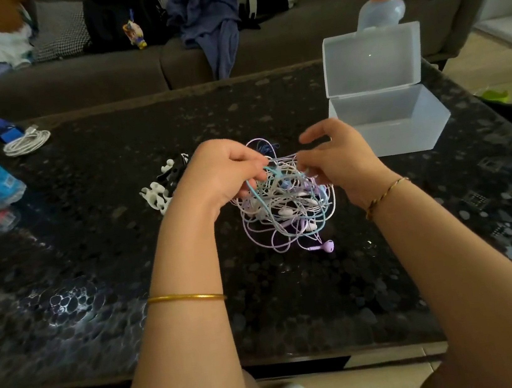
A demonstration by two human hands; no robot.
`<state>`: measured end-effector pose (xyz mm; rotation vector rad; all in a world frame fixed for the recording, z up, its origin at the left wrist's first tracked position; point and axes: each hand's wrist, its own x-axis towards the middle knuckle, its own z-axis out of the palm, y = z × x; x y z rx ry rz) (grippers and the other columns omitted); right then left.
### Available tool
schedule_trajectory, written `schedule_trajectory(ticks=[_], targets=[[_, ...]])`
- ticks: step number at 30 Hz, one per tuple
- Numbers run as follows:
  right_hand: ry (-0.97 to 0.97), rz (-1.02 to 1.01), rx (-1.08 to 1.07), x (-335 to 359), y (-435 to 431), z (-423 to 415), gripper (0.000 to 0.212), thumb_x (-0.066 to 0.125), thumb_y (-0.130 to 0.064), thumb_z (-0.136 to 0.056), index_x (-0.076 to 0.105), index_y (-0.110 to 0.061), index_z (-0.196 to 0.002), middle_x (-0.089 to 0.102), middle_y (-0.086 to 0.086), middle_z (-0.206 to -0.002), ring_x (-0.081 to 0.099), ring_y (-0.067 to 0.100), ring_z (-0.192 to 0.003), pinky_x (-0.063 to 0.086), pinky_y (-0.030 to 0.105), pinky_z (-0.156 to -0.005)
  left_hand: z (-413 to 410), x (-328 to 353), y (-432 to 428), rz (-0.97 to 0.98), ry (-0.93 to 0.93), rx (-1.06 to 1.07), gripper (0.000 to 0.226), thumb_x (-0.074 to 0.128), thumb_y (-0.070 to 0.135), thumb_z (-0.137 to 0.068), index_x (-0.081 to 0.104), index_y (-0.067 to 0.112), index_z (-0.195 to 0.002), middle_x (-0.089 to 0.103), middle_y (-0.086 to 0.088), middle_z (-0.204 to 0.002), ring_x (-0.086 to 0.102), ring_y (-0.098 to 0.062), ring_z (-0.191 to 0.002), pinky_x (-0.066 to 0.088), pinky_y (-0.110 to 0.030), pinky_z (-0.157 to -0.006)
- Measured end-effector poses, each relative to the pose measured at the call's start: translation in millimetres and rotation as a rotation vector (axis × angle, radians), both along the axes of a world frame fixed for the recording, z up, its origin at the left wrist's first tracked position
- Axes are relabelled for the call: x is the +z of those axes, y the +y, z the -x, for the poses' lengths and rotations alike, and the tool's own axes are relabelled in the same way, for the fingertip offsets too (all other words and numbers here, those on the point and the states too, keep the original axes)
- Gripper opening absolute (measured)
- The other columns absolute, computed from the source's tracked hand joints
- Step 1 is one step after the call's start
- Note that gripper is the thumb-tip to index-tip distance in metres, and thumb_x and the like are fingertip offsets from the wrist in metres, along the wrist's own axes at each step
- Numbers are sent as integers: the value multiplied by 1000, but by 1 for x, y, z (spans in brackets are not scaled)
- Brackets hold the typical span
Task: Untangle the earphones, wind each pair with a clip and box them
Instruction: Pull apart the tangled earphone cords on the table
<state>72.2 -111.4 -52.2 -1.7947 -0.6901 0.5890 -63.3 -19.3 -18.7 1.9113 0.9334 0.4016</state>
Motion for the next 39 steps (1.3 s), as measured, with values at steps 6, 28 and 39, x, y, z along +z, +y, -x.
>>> schedule_trajectory(ticks=[6, 28, 39], targets=[[-416, 208, 34, 1, -3, 1, 23, 51, 0, -85, 67, -15, -93, 67, 8, -95, 59, 17, -78, 49, 28, -66, 0, 5, -1, 17, -119, 59, 15, 58, 8, -91, 65, 20, -87, 72, 4, -79, 54, -1, -57, 46, -18, -54], [919, -774, -16, 36, -23, 2, 14, 47, -8, -97, 59, -4, -93, 68, 7, -68, 66, 10, -59, 54, 18, -55, -16, -12, -14, 53, 10, -324, 9, 64, 8, -88, 68, 16, -90, 73, -4, -90, 68, -13, -89, 50, -24, -88], [-388, 310, -119, 22, -34, -7, 19, 57, -13, -92, 49, -10, -108, 60, 13, -97, 63, 25, -78, 56, 34, -66, -19, -6, -14, -235, -130, -181, 12, 64, 10, -88, 70, 20, -84, 70, 7, -73, 60, -1, -60, 51, -17, -67]])
